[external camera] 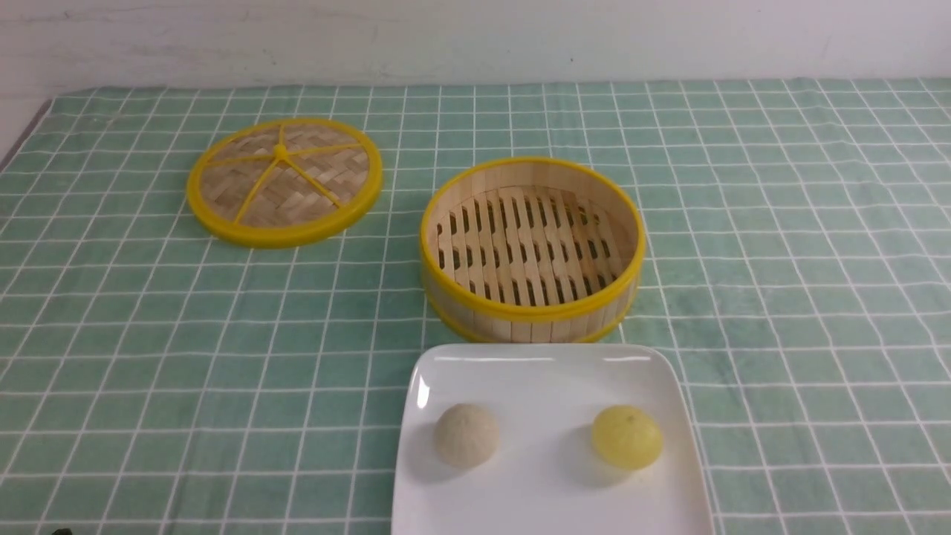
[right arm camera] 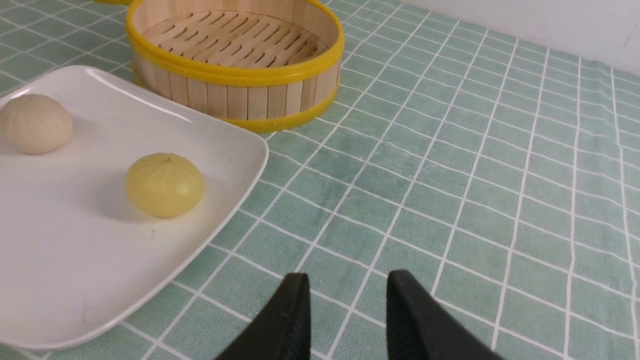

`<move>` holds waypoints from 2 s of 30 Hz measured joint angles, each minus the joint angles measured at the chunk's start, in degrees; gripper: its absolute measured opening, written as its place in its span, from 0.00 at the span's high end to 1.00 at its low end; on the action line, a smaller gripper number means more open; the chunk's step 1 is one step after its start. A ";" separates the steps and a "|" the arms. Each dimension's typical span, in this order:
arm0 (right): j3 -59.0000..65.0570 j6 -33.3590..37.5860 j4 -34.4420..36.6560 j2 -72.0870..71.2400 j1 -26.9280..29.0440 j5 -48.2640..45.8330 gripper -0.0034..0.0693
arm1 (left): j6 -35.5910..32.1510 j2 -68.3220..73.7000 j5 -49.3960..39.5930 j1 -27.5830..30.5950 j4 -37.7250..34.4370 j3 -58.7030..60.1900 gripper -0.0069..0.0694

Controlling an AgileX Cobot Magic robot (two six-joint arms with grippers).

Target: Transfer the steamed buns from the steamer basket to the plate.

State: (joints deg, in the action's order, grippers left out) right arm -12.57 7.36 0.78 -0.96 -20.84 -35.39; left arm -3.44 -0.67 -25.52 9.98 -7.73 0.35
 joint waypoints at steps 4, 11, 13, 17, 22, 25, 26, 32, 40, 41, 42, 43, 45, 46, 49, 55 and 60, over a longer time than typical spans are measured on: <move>0.00 0.00 0.00 0.00 0.00 0.00 0.62 | 8.78 0.00 0.80 0.00 7.13 0.19 0.38; 0.00 0.00 0.00 0.00 0.00 0.00 0.62 | 14.89 0.00 2.77 0.00 11.93 0.66 0.38; 0.00 0.00 0.00 0.00 0.00 0.00 0.62 | 14.89 0.00 2.77 0.00 11.99 0.66 0.38; 0.00 0.00 0.00 0.00 0.00 0.00 0.62 | 12.74 0.00 2.77 0.00 12.11 0.66 0.38; 0.00 0.00 0.00 0.00 0.00 0.00 0.62 | 10.84 0.00 2.77 0.00 12.22 0.66 0.38; 0.00 0.00 0.00 0.00 0.00 0.00 0.62 | 10.84 0.00 2.77 0.00 12.22 0.66 0.38; 0.00 0.00 0.00 0.00 0.00 0.00 0.62 | 10.84 0.00 2.77 0.00 12.22 0.66 0.38; 0.00 0.00 0.00 0.00 0.00 0.00 0.62 | 12.18 0.00 2.77 0.00 12.34 0.66 0.38; 0.00 0.05 0.00 0.00 0.00 0.00 0.62 | 13.22 0.00 2.77 0.00 13.11 0.66 0.38; 0.00 0.05 0.00 0.00 0.00 0.00 0.62 | 13.22 0.00 2.77 0.00 13.15 0.66 0.38; 0.00 0.05 0.00 0.00 0.00 0.00 0.62 | 13.22 0.00 2.77 0.00 13.15 0.66 0.38; 0.00 0.05 0.00 0.00 0.00 0.00 0.62 | 13.22 0.00 2.77 0.00 13.15 0.66 0.38; 0.00 0.05 0.00 0.00 0.00 0.00 0.62 | 13.22 0.00 2.77 0.00 13.15 0.66 0.38; 0.00 0.05 0.00 0.00 0.00 0.00 0.62 | 13.22 0.00 2.77 0.00 13.17 0.66 0.38; 0.00 0.05 0.00 0.00 0.00 0.00 0.62 | 13.22 0.00 2.77 0.00 13.22 0.66 0.38; 0.00 0.05 0.00 0.00 0.00 0.00 0.62 | 13.22 0.00 2.77 -1.43 13.29 0.66 0.38; 0.00 0.05 0.00 0.00 0.00 0.00 0.62 | 13.22 0.00 2.77 -6.03 13.31 0.66 0.38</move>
State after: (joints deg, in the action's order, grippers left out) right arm -12.57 7.41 0.78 -0.96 -20.84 -35.39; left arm 9.78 -0.67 -22.74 3.94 5.58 1.01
